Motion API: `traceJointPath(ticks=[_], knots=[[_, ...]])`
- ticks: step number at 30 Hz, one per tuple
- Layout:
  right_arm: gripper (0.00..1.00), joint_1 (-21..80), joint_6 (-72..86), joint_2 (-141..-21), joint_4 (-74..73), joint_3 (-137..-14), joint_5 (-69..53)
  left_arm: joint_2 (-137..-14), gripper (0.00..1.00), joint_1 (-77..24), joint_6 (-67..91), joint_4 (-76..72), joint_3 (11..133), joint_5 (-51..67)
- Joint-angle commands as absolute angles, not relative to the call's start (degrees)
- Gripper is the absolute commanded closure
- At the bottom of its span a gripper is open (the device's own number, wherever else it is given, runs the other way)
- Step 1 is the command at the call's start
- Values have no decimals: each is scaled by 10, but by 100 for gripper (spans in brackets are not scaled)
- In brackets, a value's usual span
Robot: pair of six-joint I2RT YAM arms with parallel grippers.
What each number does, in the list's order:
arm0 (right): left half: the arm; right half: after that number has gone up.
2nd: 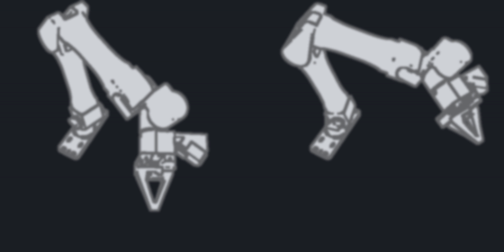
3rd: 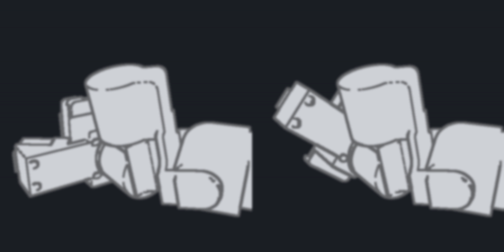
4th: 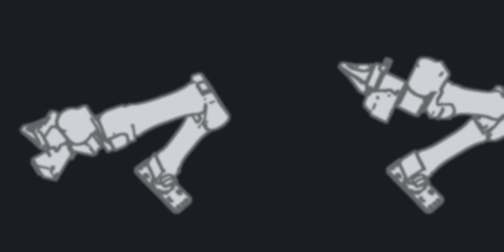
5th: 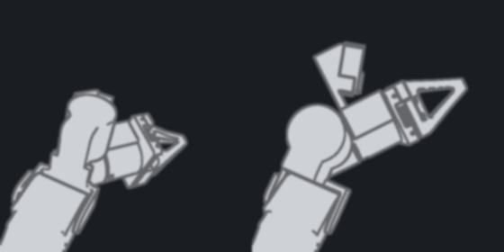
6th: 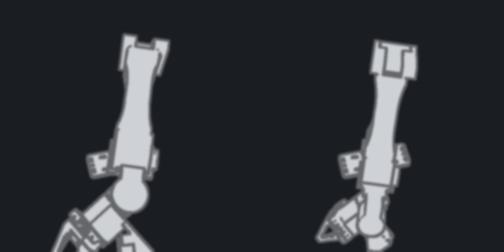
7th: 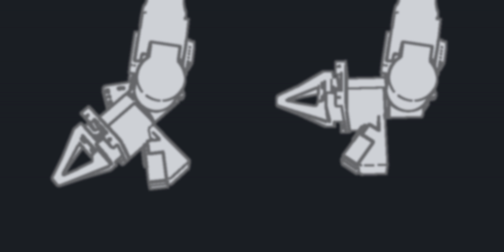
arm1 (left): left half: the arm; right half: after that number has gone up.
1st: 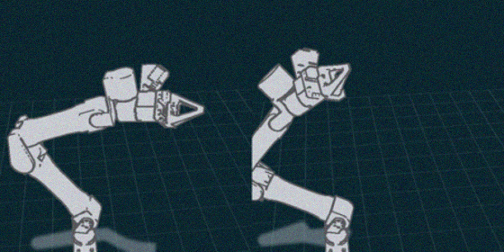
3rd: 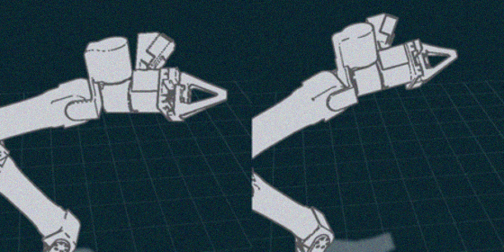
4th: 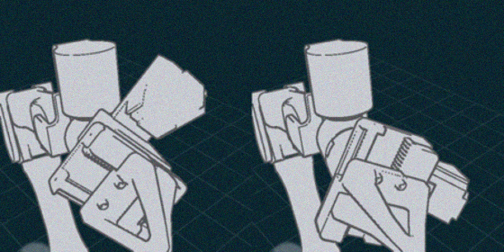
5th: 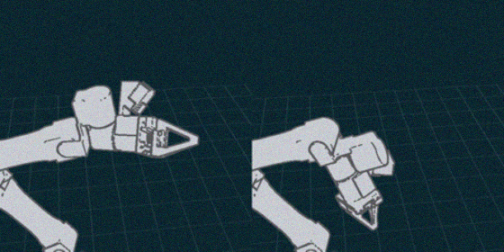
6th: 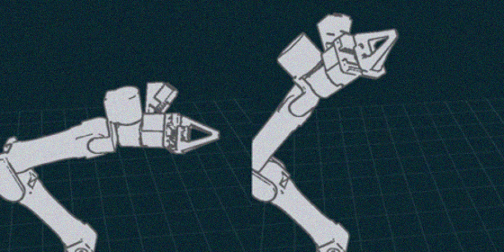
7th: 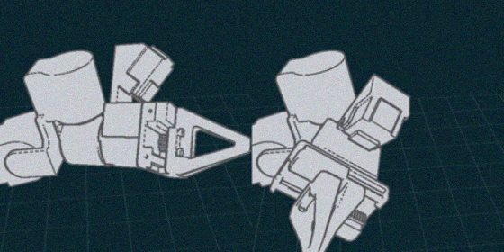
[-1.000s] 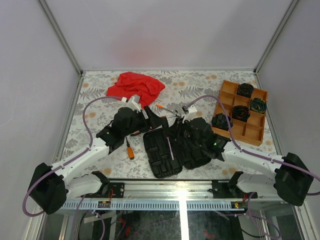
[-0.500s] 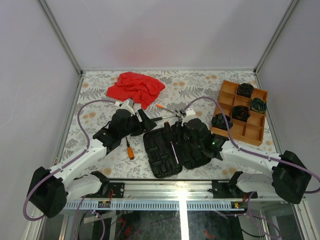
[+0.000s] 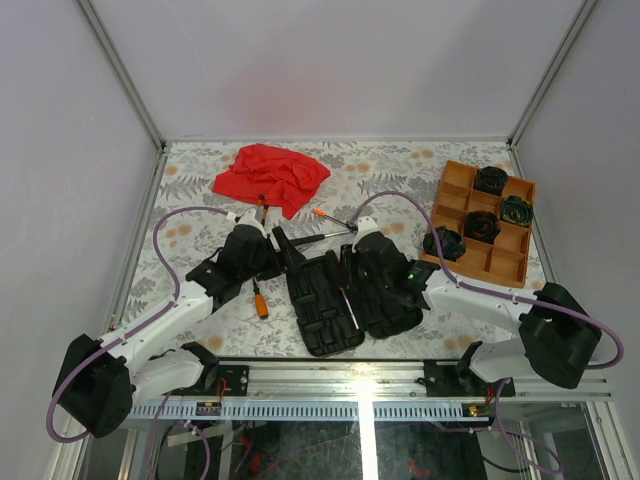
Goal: Sort the tools into containers
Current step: Place the screwdriver in the storage box.
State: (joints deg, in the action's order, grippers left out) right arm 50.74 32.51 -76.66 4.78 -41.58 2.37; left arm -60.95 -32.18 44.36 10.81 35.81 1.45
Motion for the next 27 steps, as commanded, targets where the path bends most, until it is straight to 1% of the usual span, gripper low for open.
traceJointPath(ticks=[1, 9, 20, 27], knots=[[100, 509, 313, -785, 27, -462, 25, -605, 29, -319, 435, 104, 349, 0], [100, 509, 321, -822, -11, -489, 49, -601, 30, -319, 435, 103, 344, -6], [100, 509, 316, -882, -1, -528, 56, -601, 32, -319, 441, 93, 332, 5], [100, 509, 318, -917, -25, -552, 76, -601, 33, -319, 440, 93, 326, 2]])
